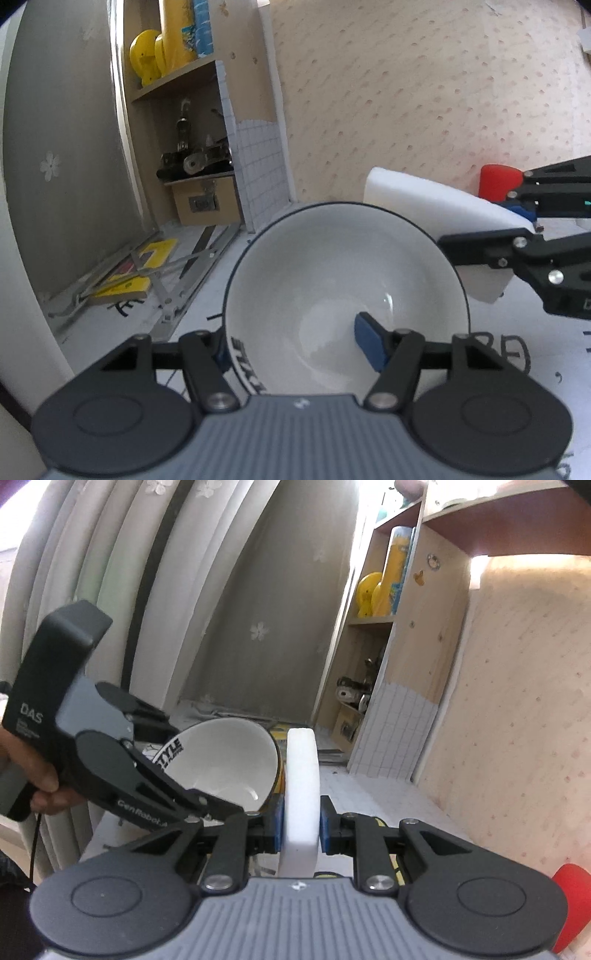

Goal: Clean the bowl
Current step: 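Wipe the white sponge along the bowl's outer rim with the right tool while the left tool holds the bowl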

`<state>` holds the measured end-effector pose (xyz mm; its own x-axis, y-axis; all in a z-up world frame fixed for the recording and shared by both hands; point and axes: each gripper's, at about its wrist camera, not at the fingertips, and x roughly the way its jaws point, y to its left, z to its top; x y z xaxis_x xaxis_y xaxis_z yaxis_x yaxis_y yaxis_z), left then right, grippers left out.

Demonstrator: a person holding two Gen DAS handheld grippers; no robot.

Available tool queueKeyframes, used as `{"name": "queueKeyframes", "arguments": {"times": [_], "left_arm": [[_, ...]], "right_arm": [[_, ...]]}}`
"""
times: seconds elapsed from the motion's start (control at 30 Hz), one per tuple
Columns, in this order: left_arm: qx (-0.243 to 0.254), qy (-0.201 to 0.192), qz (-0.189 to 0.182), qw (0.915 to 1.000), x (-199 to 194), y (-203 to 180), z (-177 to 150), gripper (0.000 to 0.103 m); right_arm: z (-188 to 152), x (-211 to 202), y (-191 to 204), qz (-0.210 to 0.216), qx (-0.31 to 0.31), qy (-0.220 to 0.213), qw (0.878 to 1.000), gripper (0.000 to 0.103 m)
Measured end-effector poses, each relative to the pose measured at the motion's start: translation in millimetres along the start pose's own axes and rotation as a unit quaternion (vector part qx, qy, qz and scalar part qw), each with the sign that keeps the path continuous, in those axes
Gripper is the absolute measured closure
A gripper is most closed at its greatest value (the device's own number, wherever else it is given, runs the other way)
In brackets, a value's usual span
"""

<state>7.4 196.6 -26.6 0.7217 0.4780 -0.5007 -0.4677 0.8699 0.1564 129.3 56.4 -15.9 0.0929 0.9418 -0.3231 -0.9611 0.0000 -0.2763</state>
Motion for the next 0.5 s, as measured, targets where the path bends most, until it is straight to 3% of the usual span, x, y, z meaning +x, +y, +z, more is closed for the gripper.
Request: {"name": "queueKeyframes", "arguments": {"times": [0.17, 0.5], "left_arm": [[0.005, -0.001, 0.003, 1.0, -0.9, -2.3, -0.9, 0.04], [0.016, 0.006, 0.003, 0.9999, -5.7, -3.4, -6.8, 0.04]], "right_arm": [[-7.5, 13.9, 5.6, 0.002, -0.018, 0.046, 0.999, 0.084], [-6.9, 11.4, 6.1, 0.001, -0.017, 0.039, 0.999, 0.084]]}}
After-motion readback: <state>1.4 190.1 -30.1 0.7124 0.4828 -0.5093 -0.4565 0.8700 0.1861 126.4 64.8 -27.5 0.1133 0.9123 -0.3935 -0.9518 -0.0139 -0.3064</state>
